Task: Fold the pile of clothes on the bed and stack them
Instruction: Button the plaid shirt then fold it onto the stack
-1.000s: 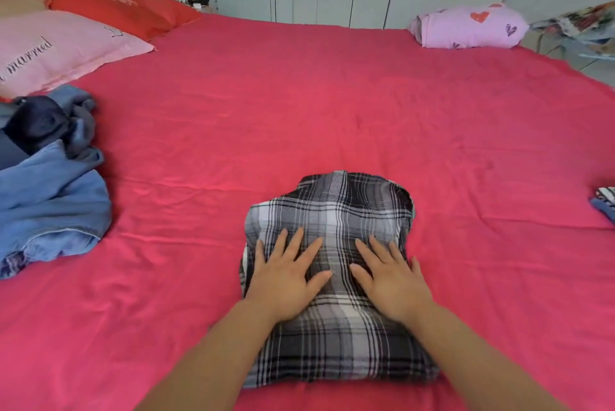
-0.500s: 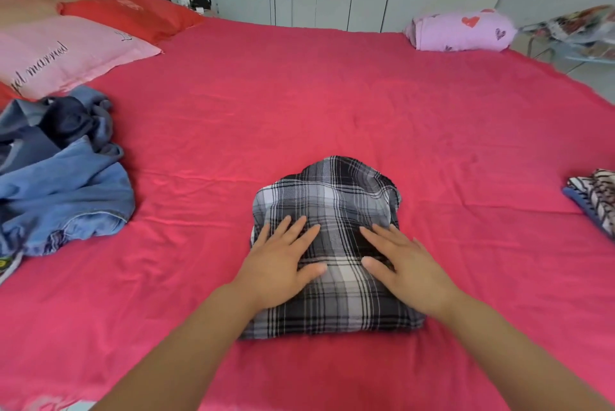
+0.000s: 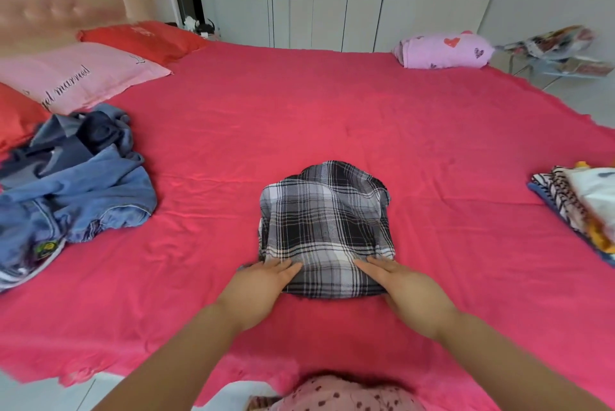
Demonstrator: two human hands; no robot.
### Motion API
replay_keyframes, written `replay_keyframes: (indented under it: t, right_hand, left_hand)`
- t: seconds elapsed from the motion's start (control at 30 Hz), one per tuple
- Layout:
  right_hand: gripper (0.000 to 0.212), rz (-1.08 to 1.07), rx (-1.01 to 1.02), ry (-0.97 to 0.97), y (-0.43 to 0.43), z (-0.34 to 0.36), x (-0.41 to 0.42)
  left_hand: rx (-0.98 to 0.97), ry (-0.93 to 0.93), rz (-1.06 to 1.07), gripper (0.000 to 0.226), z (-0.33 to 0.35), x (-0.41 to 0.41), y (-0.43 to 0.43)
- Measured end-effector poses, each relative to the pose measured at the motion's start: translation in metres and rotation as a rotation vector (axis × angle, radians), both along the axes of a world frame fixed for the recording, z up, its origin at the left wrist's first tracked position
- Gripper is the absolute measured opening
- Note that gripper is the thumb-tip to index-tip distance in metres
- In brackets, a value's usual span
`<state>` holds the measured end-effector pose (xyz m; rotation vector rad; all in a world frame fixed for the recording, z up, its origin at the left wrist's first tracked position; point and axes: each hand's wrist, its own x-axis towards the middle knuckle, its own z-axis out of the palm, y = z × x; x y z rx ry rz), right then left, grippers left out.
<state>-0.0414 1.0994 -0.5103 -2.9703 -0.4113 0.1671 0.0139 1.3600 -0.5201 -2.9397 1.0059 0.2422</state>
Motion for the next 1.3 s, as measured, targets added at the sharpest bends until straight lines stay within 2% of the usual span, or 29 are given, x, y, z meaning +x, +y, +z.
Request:
replay_keyframes:
  t: [0.23,0.37,0.47,0.6,0.7,0.83,0.9,0.97,1.07,1.13,1.2,1.27,1.3]
  right_hand:
    - [0.07,0.032,0.051,0.109,-0.006,0.047,-0.048]
    - [0.06,0.054,0.177,0.324,-0.006,0.098,-0.06]
    - [0.052,0.032,0.166,0.441,-0.009,0.129,-0.043]
    - [0.044,-0.068,0.276,0.44,-0.022,0.141,0.011]
    - [0.037,-0.18,0.447,0.408,-0.033,0.131,0.057]
    - [0.033,-0.389,0.554,0.297,-0.043,0.09,0.108]
    - [0.031,-0.459,0.585,0.234,-0.043,0.064,0.124]
    - [0.028,-0.518,0.537,0.14,-0.043,0.042,0.133]
    - [0.03,-0.615,0.34,-0.095,-0.037,0.029,0.134]
    - [0.032,-0.53,0.287,-0.31,-0.024,0.028,0.123]
    - [0.041,-0.333,0.242,-0.436,-0.002,0.025,0.103]
    - [0.056,-0.179,0.104,-0.403,0.016,0.015,0.088]
    - [0.064,-0.158,0.034,-0.307,0.017,0.006,0.086]
  left_hand:
    - [-0.061,0.21,-0.122,0.053,0.049,-0.028,0.012]
    - [-0.1,0.469,-0.138,0.035,0.091,-0.039,0.018]
    - [-0.093,0.542,-0.119,0.019,0.116,-0.022,0.015]
    - [-0.165,0.57,-0.003,0.007,0.135,0.032,0.005]
    - [-0.278,0.486,0.103,0.007,0.132,0.079,-0.007]
    - [-0.36,0.079,0.273,0.031,0.104,0.117,-0.029]
    - [-0.491,-0.024,0.305,0.043,0.084,0.109,-0.037]
    - [-0.557,-0.082,0.213,0.049,0.061,0.09,-0.043]
    - [-0.376,-0.109,0.115,0.071,0.029,0.064,-0.049]
    - [-0.274,-0.096,0.117,0.081,0.011,0.062,-0.051]
    - [-0.256,-0.073,0.155,0.075,0.0,0.071,-0.055]
    - [-0.235,-0.041,0.188,0.061,-0.009,0.08,-0.057]
    - [-0.229,-0.015,0.202,0.057,-0.014,0.084,-0.058]
